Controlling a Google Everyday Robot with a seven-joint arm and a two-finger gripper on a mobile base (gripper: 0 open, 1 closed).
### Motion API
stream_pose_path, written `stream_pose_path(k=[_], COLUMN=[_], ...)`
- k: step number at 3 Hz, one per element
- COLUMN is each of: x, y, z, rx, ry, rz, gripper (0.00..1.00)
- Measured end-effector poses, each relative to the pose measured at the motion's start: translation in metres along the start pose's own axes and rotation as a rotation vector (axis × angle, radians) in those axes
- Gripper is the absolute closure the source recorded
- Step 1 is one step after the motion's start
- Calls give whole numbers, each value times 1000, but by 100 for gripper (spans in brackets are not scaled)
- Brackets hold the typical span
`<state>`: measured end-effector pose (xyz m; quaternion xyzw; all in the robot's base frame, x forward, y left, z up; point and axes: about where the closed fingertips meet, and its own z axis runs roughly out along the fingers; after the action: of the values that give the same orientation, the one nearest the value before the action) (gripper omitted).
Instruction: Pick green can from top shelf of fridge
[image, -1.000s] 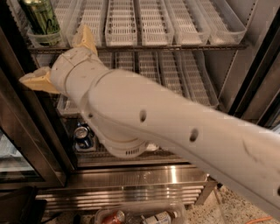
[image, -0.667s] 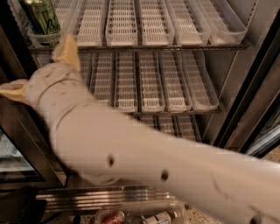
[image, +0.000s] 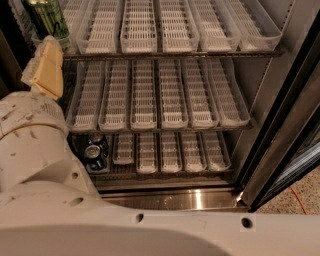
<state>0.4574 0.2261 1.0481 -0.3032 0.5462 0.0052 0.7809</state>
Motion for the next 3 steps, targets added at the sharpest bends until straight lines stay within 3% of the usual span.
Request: stream_pose_path(k=[2,3], x=[-2,2], y=[-2,-18], z=[2,14], rx=[25,109], ry=[-5,4], rz=[-4,-5], gripper=[0,0])
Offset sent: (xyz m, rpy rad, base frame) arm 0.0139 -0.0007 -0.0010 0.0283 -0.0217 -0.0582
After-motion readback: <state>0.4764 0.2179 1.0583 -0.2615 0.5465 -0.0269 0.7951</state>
